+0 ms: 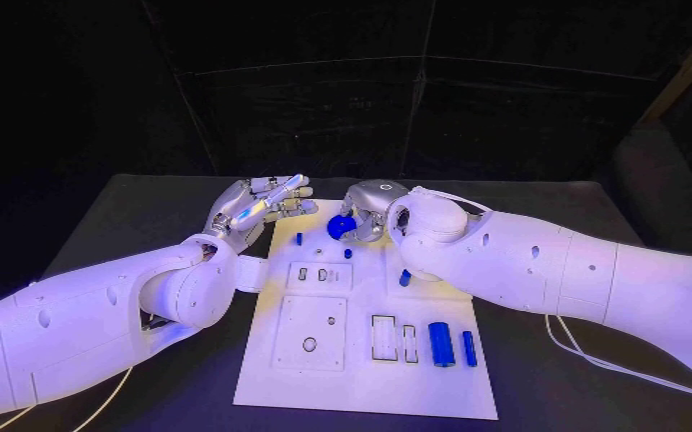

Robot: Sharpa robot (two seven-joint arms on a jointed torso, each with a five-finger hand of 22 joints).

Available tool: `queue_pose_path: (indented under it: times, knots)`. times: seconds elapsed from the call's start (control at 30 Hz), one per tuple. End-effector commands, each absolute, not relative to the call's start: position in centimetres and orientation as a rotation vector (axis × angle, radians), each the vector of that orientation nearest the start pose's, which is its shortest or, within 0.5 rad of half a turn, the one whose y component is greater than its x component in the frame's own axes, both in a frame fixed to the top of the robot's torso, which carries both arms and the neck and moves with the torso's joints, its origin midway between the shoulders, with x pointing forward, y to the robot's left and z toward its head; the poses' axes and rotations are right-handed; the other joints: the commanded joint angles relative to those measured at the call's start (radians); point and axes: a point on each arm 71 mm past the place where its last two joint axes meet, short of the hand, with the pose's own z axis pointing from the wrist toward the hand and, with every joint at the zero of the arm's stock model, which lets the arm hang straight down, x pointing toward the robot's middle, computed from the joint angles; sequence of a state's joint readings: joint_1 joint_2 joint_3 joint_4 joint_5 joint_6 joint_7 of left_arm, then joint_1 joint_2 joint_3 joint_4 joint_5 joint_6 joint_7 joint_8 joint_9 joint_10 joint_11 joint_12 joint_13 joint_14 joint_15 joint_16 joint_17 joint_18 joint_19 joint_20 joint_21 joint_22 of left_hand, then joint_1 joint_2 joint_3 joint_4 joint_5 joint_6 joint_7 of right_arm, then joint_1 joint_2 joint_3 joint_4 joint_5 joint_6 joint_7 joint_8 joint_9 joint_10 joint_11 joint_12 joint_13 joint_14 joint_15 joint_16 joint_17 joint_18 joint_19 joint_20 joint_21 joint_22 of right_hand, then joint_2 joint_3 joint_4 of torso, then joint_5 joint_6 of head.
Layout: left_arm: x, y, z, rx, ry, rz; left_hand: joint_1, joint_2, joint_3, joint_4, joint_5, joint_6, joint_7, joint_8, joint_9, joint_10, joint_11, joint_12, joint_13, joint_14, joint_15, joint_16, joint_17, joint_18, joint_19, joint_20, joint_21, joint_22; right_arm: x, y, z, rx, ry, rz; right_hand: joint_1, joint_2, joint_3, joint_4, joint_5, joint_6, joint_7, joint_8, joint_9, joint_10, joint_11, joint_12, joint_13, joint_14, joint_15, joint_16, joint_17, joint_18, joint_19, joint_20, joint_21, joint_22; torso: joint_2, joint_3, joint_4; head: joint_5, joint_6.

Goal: Assemble the parts on the task board

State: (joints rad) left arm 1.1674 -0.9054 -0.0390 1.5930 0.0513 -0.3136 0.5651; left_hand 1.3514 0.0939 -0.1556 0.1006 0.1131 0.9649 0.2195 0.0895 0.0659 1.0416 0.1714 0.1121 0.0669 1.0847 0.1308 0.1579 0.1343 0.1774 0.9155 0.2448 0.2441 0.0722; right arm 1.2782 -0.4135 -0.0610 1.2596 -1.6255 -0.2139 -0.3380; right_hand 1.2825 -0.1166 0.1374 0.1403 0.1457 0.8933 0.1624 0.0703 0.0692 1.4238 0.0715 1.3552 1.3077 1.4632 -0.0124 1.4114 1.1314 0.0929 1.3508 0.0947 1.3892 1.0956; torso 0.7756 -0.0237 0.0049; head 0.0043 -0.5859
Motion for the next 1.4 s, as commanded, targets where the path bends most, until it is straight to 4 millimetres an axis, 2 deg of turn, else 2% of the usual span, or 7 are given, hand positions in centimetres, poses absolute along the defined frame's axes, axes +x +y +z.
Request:
queue_pose_path:
  times: [0.03, 0.17, 0.37, 0.63, 0.97, 1.1, 1.4]
  knots:
    - [47.2, 22.3, -17.6, -1.098, 1.261, -1.642, 0.009, 0.001, 0.0, -0.008, 0.003, 0.003, 0.007, -0.004, 0.0, 0.003, 0.002, -0.004, -0.001, 0.005, 0.0, -0.005, 0.001, 0.007, 0.005, -0.001, -0.004, -0.002, 52.8, -5.8, -16.6, -0.313, 1.653, 0.472, -0.008, 0.014, -0.01, 0.018, 0.001, -0.008, 0.005, -0.006, -0.002, -0.006, 0.005, -0.007, 0.028, 0.034, 0.008, -0.005, -0.002, -0.003, -0.003, 0.007, -0.002, 0.0, 0.0, 0.0, 0.0004, -0.002, 0.001]
    - [47.2, 22.3, -17.6, -1.1, 1.261, -1.641, 0.009, 0.001, 0.0, -0.008, 0.003, 0.003, 0.007, -0.004, 0.0, 0.003, 0.002, -0.004, -0.001, 0.005, 0.0, -0.005, 0.001, 0.007, 0.005, -0.001, -0.004, -0.002, 52.8, -6.2, -16.5, -0.292, 1.641, 0.469, -0.05, 0.048, -0.022, 0.075, 0.05, -0.011, 0.006, -0.006, -0.002, -0.005, 0.007, -0.005, 0.03, 0.035, 0.01, -0.004, -0.001, -0.003, -0.002, 0.009, -0.002, 0.0, 0.0, 0.0002, -0.0003, -0.002, 0.002]
    - [47.3, 22.5, -17.6, -1.103, 1.26, -1.637, 0.009, 0.002, 0.0, -0.008, 0.003, 0.002, 0.008, -0.004, 0.0, 0.003, 0.002, -0.005, -0.001, 0.005, 0.0, -0.005, 0.001, 0.007, 0.005, -0.001, -0.004, -0.002, 52.6, -8.0, -15.4, -0.198, 1.508, 0.612, -0.044, 0.045, -0.029, 0.081, 0.031, -0.006, 0.005, -0.003, 0.0, 0.001, 0.006, 0.003, 0.038, 0.036, 0.009, -0.002, 0.004, -0.004, 0.002, 0.009, 0.002, 0.009, -0.003, 0.0016, -0.0042, -0.005, 0.005]
    - [47.5, 22.8, -17.7, -1.108, 1.254, -1.629, 0.01, 0.003, 0.0, -0.009, 0.003, 0.002, 0.007, -0.004, -0.001, 0.003, 0.003, -0.005, -0.001, 0.006, 0.0, -0.005, 0.002, 0.007, 0.005, -0.001, -0.004, -0.002, 51.4, -14.1, -14.5, -0.068, 1.473, 0.914, 0.075, 0.043, -0.013, -0.002, 0.044, 0.02, 0.0, 0.005, 0.003, 0.0, 0.001, 0.004, 0.04, 0.033, 0.005, -0.006, -0.009, -0.003, -0.001, 0.006, 0.001, 0.006, -0.018, 0.0036, -0.0156, -0.007, 0.008]
    - [47.7, 22.5, -17.8, -1.105, 1.255, -1.64, 0.012, 0.004, -0.001, -0.015, 0.003, 0.01, 0.002, -0.004, 0.0, 0.013, 0.0, -0.006, 0.0, 0.0, 0.001, -0.017, 0.0, 0.006, -0.004, 0.001, -0.014, -0.005, 51.5, -21.7, -14.8, 0.047, 1.538, 0.923, 0.129, 0.031, -0.011, -0.06, 0.062, 0.07, -0.01, 0.021, 0.006, 0.005, -0.01, 0.011, 0.048, 0.032, -0.004, -0.009, -0.015, -0.005, 0.003, -0.003, 0.004, 0.015, -0.03, 0.0117, -0.0291, -0.025, 0.012]
    - [47.7, 22.3, -17.9, -1.105, 1.258, -1.644, 0.013, 0.007, -0.001, -0.017, 0.003, 0.014, 0.0, -0.003, 0.001, 0.018, -0.002, -0.006, 0.001, 0.003, 0.0, -0.018, 0.0, 0.007, -0.004, 0.0, -0.015, -0.004, 51.9, -23.6, -15.3, 0.068, 1.548, 0.886, 0.139, 0.034, -0.008, -0.071, 0.075, 0.063, -0.008, 0.015, 0.002, 0.004, -0.009, 0.008, 0.045, 0.032, -0.004, -0.009, -0.015, -0.006, 0.004, -0.004, 0.006, 0.017, -0.027, 0.0128, -0.0287, -0.033, 0.017]
    - [47.8, 22.0, -18.0, -1.106, 1.261, -1.645, 0.013, 0.007, 0.0, -0.017, 0.003, 0.015, 0.0, -0.003, 0.001, 0.019, -0.003, -0.006, 0.001, 0.003, 0.0, -0.018, 0.0, 0.007, -0.004, 0.0, -0.016, -0.004, 52.4, -25.8, -17.4, 0.097, 1.59, 0.81, 0.131, 0.03, -0.019, -0.078, 0.053, 0.039, -0.004, 0.0, -0.003, -0.003, -0.004, -0.001, 0.036, 0.032, -0.001, -0.011, -0.019, -0.006, 0.003, -0.002, 0.004, 0.014, -0.025, 0.0091, -0.0242, -0.043, 0.015]
